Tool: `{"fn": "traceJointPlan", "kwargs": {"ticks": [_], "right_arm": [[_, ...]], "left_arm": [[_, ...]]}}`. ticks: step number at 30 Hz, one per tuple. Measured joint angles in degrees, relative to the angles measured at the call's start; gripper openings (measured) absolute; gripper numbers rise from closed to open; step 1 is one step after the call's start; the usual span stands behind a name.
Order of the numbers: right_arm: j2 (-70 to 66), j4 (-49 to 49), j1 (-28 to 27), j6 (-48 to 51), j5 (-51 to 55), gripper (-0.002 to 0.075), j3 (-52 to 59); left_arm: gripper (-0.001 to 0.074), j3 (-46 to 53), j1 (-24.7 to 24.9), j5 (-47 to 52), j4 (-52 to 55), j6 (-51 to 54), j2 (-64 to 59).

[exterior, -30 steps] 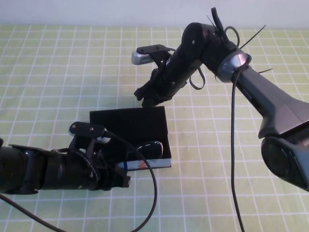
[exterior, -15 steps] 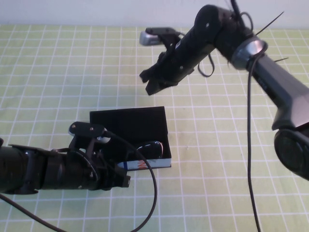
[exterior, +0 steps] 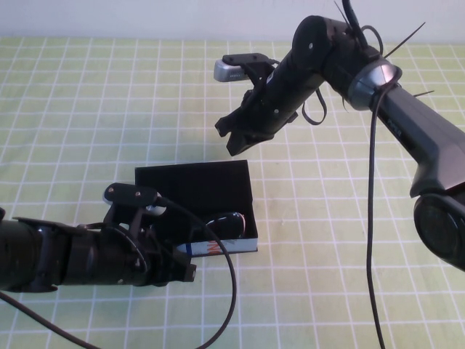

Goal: Return glasses to glasses case
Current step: Close the glasses case

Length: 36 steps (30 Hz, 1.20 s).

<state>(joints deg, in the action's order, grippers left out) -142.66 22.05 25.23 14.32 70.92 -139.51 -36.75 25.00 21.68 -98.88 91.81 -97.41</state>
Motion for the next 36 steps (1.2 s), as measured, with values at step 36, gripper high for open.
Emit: {"fn": "traceJointPlan", "kwargs": {"ticks": [36], "right_arm": [[0.0,5.0,1.1,-2.4,-0.3,-0.0011,2.7]], "left_arm": [[-0.0002,0.0,0.0,0.0,0.0,0.0,0.0]]}}
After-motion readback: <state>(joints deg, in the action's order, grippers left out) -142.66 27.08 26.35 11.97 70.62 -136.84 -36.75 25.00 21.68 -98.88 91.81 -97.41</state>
